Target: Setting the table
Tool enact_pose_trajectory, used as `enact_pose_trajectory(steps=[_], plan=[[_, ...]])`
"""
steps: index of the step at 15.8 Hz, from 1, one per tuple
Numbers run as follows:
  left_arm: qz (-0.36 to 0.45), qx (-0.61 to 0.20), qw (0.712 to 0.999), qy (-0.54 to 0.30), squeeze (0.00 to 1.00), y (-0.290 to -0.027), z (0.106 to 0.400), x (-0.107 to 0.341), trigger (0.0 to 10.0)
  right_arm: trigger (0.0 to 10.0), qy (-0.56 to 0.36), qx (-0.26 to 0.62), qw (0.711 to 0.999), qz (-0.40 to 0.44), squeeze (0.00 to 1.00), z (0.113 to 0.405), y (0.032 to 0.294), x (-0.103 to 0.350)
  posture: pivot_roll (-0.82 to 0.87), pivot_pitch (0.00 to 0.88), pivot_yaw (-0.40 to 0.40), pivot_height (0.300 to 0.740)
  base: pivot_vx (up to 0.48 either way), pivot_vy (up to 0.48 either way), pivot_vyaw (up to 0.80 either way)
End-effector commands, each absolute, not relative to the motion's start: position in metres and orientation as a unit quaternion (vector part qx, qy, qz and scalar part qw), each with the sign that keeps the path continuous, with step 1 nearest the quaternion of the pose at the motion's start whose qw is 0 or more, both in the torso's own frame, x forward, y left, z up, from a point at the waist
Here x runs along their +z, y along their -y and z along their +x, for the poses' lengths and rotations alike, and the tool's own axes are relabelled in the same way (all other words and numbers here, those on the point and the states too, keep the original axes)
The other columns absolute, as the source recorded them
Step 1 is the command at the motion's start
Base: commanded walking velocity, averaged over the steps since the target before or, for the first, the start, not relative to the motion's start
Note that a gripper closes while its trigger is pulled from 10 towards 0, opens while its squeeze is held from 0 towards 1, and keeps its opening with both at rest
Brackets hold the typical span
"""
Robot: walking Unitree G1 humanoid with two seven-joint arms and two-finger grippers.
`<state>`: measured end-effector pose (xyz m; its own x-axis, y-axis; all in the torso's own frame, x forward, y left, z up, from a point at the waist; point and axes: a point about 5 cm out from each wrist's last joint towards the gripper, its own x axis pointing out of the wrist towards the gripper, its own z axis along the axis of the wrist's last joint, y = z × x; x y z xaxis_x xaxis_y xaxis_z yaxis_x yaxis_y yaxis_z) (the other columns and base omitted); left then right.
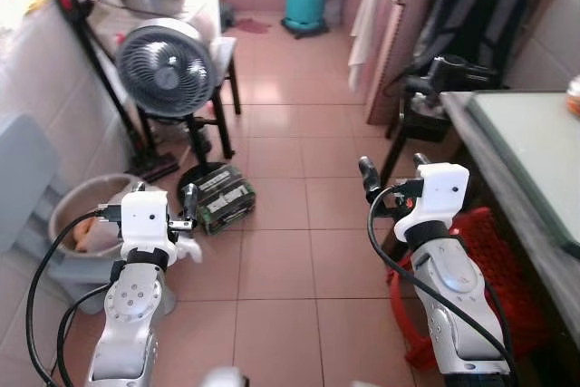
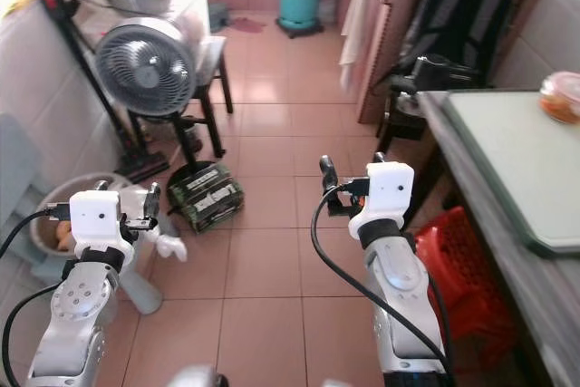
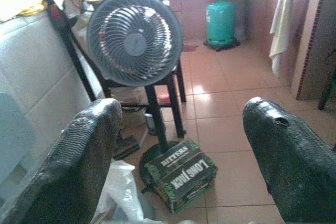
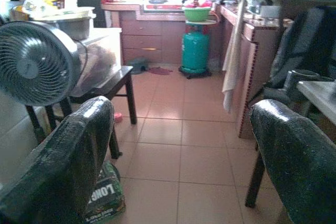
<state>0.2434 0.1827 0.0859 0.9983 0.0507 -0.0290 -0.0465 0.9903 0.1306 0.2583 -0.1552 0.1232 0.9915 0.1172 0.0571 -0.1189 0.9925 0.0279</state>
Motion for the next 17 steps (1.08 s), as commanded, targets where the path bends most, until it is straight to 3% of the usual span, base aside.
enact_pose_trajectory(steps=[1,10,17], plan=[[0.065,0.022,0.997,-0.019,0.0,-0.185,0.247,0.087,10.0,10.0,0.028,0.058,0.998,0.018,0.0,0.259,0.156,0.124,0.02,0.0,-0.011,0.74,0.326,0.352,0.0],[0.051,0.028,0.998,-0.028,0.0,-0.182,0.25,0.087,10.0,10.0,0.022,0.064,0.997,0.022,0.0,0.257,0.156,0.124,0.01,0.0,-0.004,0.74,0.305,0.37,0.0],[0.076,0.041,0.995,-0.049,0.0,-0.19,0.231,0.077,10.0,10.0,-0.017,0.07,0.997,0.012,0.0,0.249,0.159,0.11,0.03,0.0,-0.011,0.74,0.0,0.0,0.0]])
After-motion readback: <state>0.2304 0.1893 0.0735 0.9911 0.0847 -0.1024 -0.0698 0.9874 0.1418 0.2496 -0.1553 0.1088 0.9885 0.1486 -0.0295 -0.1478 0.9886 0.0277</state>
